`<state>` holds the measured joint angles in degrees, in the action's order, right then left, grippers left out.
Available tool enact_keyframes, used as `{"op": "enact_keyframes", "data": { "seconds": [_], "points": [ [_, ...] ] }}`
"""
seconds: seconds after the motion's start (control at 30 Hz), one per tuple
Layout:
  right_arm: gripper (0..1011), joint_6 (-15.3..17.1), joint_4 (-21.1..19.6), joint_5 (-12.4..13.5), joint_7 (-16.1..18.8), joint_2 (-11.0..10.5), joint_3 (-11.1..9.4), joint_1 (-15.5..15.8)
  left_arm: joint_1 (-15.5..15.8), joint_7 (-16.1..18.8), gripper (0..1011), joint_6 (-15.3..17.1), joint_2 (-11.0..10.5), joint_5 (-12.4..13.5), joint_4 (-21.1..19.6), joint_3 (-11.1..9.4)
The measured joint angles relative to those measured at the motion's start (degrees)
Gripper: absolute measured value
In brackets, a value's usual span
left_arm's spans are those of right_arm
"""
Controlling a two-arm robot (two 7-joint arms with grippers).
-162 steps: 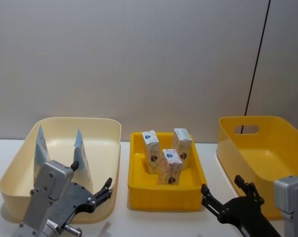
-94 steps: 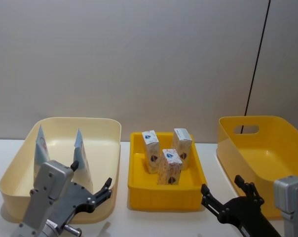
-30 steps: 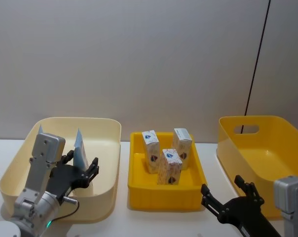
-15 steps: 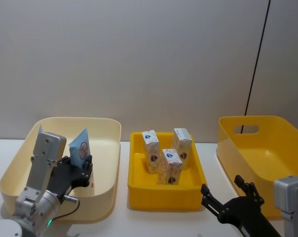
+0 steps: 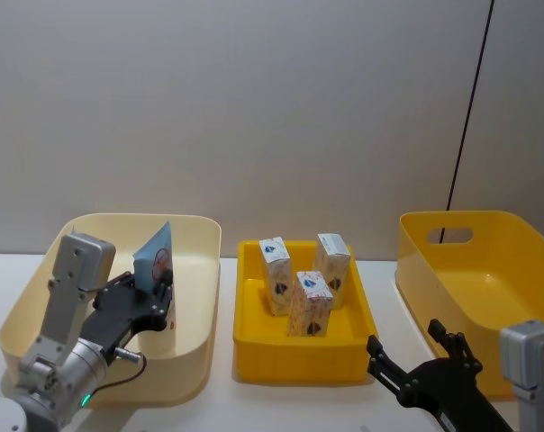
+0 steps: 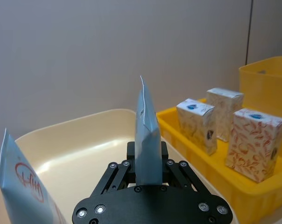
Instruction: Bimanual collaborative sorting of washing and personal care products
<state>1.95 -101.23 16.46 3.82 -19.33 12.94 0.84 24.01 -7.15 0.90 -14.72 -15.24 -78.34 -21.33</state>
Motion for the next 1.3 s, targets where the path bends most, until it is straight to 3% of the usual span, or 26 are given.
{"op": "enact_keyframes", "data": {
  "seconds": [0.37,0.6,0.93,1.3],
  "points": [
    [1001,0.0,0.0,0.0,0.0,0.0,0.0,0.0,0.58,-7.15,252,-3.66,-1.66,-3.14,-2.81,1.02],
    [1001,0.0,0.0,0.0,0.0,0.0,0.0,0.0,1.13,-12.74,251,-4.51,-2.27,-6.79,-4.82,1.44],
    [1001,0.0,0.0,0.0,0.0,0.0,0.0,0.0,1.81,-18.76,251,-3.57,-2.16,-11.86,-6.28,0.86],
    [1001,0.0,0.0,0.0,0.0,0.0,0.0,0.0,2.66,-24.62,252,-0.4,-0.61,-17.58,-6.42,-1.51]
  ]
}}
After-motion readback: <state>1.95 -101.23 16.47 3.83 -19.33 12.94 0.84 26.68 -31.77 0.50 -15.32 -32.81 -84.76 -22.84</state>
